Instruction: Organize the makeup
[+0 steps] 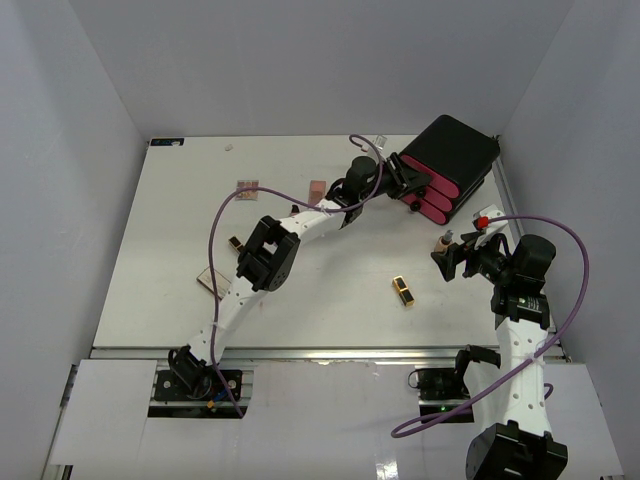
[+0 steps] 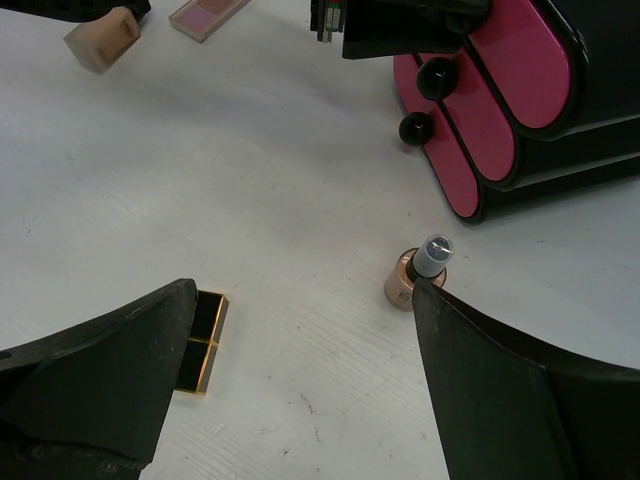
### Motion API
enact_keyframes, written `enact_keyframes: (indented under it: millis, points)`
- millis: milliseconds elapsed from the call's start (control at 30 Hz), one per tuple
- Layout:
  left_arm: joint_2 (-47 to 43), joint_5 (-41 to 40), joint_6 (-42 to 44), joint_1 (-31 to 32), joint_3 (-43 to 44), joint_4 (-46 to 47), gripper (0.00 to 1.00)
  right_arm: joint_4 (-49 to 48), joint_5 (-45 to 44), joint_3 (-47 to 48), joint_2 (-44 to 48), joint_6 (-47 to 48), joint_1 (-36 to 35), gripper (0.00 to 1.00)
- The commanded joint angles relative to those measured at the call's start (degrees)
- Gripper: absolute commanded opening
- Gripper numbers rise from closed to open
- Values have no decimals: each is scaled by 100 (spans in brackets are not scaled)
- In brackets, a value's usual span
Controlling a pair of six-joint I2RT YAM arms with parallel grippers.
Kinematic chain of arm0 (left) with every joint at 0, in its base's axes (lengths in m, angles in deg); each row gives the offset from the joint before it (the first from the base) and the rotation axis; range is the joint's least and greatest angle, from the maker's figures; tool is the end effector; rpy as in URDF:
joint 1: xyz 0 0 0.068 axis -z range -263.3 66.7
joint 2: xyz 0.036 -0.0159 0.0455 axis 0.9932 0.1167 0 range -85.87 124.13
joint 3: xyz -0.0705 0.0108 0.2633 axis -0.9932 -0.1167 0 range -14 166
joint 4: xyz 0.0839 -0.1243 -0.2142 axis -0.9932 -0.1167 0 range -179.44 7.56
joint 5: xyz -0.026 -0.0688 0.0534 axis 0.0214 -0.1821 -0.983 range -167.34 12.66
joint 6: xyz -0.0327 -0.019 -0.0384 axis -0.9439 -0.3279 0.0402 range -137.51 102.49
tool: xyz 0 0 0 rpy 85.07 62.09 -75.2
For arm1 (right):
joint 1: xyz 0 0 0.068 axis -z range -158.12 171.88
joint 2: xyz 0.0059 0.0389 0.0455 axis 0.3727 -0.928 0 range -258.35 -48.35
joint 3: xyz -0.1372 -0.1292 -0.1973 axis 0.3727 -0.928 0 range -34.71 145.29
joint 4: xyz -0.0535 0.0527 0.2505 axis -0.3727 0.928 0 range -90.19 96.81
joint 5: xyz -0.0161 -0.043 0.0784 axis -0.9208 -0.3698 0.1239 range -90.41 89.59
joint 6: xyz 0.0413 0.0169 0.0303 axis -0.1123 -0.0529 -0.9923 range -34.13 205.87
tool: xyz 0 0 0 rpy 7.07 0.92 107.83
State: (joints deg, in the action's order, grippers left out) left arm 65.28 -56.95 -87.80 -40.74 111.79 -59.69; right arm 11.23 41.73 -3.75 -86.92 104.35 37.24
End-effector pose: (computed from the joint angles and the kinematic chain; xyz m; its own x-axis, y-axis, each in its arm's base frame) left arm 0.4377 -0.4186 0.1852 -0.8495 -0.4180 -0.3219 0.2686 0.1826 -0.9458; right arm 0.1599 -0.0190 0.2724 -0.1663 -0.1981 -0.9660 -0.4936 0.8648 -0.0924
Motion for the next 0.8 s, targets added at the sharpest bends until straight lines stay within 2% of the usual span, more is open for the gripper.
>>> enact_keyframes:
  millis: [0, 200, 367, 600, 767]
  points:
    - [-112, 27, 8, 42, 235, -60, 45, -254, -21, 121, 69, -20, -15, 95]
    - [-285, -68, 184, 42, 86, -140, 32, -252, -63, 112, 101, -9, 3, 95]
    - [-732, -6, 350, 42, -442, 20, 21, -254, -83, 98, 121, -2, 38, 95]
    - [-1936, 75, 737, 44, -2456, 634, 18, -254, -101, 87, 153, 13, 71, 95]
    - [-2697, 183, 931, 44, -3526, 980, 18, -272, -54, 77, 164, 8, 109, 95]
